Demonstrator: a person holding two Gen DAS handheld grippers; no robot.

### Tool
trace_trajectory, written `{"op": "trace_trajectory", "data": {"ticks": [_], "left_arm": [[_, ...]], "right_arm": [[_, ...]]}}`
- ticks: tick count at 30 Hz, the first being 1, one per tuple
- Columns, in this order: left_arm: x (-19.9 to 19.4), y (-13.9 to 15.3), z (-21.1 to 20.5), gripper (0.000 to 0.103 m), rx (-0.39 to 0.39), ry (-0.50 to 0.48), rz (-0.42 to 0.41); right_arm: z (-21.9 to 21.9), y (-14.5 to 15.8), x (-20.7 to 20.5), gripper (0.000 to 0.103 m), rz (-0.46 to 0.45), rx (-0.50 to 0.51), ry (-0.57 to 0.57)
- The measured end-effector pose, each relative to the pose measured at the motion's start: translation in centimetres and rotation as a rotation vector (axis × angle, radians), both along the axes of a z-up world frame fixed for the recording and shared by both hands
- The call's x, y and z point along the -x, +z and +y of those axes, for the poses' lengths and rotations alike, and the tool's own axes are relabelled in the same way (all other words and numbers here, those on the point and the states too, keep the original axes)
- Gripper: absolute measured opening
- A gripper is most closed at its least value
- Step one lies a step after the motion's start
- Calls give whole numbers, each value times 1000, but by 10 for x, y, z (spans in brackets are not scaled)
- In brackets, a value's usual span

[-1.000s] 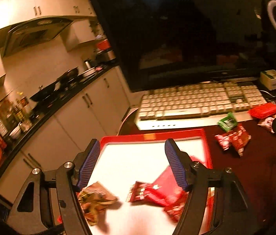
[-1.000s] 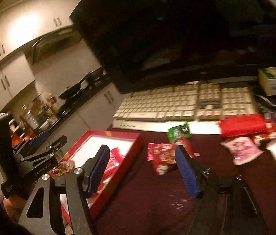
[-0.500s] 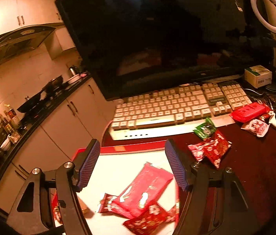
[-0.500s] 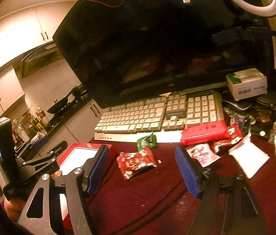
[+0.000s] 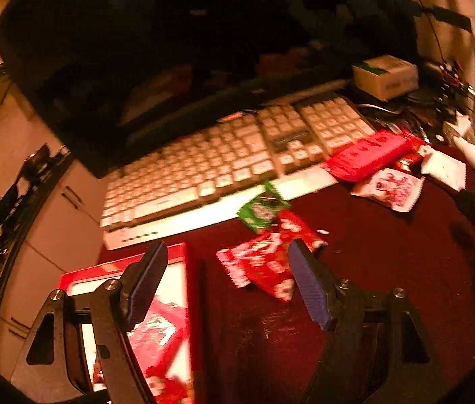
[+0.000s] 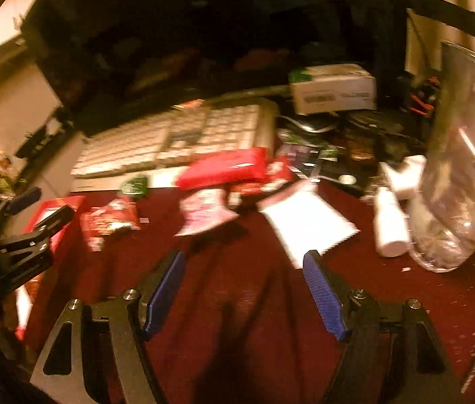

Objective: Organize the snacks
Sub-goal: 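Move back to the desk and grasp the white wrapper with the right gripper, then grasp the long red bar with the left gripper while the right holds the white wrapper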

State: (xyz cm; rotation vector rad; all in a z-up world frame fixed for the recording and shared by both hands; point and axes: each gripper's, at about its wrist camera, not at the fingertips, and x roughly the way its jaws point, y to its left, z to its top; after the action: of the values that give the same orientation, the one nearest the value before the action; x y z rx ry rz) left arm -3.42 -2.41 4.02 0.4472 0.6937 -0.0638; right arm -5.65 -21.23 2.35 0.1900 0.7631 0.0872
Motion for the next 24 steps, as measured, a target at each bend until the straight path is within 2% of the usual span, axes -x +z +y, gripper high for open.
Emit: {"op": "trace_trajectory", "data": {"ticks": [3, 6, 11, 13, 15, 17, 18, 19, 24], "left_arm": [[-6, -1, -12, 74, 32, -34, 49], [-12, 3, -22, 74, 42, -52, 63], [-33, 12, -33, 74, 44, -40, 79], [-42, 13, -38, 74, 74, -41, 109], [-51, 14, -44, 74, 72, -48, 108], [-59, 15, -54, 74, 34, -49, 89], [-62, 16, -58, 74, 24, -65, 84], [-64, 16, -63, 74, 15, -89, 84], [-72, 11, -92, 74, -83, -269, 62]], "right_arm": [[-10, 1, -7, 74, 4, 13, -31], [-17, 3, -21, 74, 4, 52, -42], [-24, -12, -61, 74, 125, 79, -23], [-24, -18, -69, 75, 131, 115, -30], [-24, -21, -70, 75, 108, 140, -29], [-24, -22, -68, 64, 90, 157, -40], [-23, -22, -66, 49, 81, 180, -52], [-23, -23, -64, 49, 72, 193, -47], [-37, -19, -59, 47, 51, 84, -34]]}}
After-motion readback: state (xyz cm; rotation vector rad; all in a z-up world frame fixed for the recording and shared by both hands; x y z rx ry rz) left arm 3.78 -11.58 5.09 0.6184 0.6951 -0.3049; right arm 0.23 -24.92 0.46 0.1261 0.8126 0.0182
